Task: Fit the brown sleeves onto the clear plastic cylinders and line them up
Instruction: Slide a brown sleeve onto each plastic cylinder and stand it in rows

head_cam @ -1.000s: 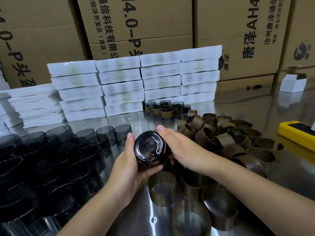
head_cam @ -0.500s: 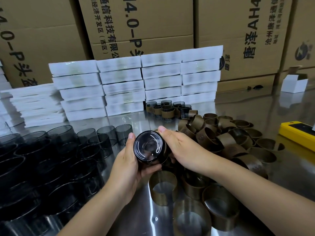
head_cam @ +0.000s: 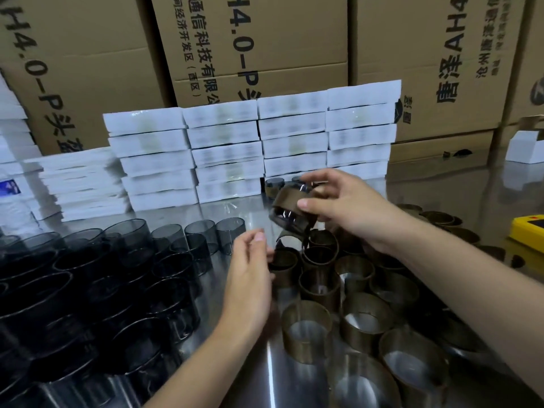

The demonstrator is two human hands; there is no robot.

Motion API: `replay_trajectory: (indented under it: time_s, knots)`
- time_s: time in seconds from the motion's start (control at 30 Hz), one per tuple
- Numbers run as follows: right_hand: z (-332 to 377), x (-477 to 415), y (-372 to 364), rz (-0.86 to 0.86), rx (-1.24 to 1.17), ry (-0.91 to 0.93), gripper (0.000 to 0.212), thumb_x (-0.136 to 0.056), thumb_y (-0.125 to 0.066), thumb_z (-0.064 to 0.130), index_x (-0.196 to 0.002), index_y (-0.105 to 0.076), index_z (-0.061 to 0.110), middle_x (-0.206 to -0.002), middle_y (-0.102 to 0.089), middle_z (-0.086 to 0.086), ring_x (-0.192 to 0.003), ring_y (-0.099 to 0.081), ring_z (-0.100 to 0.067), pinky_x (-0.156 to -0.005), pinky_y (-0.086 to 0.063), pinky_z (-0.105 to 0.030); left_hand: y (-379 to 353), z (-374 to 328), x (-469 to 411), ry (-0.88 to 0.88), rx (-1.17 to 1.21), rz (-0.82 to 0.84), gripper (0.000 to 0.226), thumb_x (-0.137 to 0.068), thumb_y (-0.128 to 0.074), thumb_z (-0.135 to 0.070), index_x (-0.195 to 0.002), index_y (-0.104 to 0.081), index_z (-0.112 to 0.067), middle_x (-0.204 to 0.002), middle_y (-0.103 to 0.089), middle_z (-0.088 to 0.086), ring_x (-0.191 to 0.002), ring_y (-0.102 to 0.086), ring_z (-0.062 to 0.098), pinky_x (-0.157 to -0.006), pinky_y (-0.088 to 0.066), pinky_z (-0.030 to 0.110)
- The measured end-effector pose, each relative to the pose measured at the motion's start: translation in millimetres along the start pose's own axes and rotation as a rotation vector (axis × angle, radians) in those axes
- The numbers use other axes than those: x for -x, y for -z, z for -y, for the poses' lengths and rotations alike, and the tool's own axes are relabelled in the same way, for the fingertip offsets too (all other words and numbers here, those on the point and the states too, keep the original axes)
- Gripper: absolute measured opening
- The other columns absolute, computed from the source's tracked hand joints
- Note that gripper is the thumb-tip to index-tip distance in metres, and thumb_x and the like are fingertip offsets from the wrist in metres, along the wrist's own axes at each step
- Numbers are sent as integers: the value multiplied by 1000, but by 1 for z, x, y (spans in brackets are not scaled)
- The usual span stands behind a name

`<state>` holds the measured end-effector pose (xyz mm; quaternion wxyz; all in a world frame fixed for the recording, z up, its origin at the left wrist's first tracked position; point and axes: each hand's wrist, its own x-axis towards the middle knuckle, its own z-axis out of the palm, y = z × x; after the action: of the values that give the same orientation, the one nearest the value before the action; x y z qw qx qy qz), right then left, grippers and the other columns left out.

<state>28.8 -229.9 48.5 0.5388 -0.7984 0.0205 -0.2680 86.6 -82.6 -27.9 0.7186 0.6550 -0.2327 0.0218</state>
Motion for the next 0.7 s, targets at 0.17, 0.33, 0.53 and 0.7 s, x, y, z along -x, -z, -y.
replay_trajectory:
  time_s: [0.17, 0.33, 0.53, 0.7]
  knots:
    - [-12, -61, 4, 1, 421, -48, 33, -89, -56, 8, -119, -49, 19, -85, -63, -1, -76, -63, -21, -58, -45, -25, -4, 6, 9, 0, -110, 244, 38, -84, -31, -63, -91, -60, -41, -78, -62, -9, -81, -58, 6, -82, -47, 34]
    - [-48, -93, -3, 97, 742, -227, 37, -86, -50, 12, -122, -46, 20, -113, -62, -11, -104, -59, -28, -85, -47, -31, 2, 3, 13, -154, -324, 341, 33, -84, -34, -57, -91, -61, -40, -84, -59, -31, -87, -54, -11, -73, -37, 6]
    - [-65, -98, -11, 172, 788, -309, 25, -87, -50, 11, -112, -48, 13, -87, -66, -10, -77, -66, -23, -56, -43, -23, 4, 4, 12, -253, -397, 360, 22, -91, -41, -48, -91, -62, -39, -85, -62, -18, -90, -57, -4, -73, -39, 8]
    - [-61, -97, -12, 162, 797, -306, 46, -87, -52, 8, -132, -46, 7, -125, -57, -17, -113, -55, -29, -90, -45, -33, 4, 3, 12, -320, -454, 287, 20, -87, -44, -46, -91, -62, -37, -89, -61, -19, -93, -53, -5, -75, -36, 6]
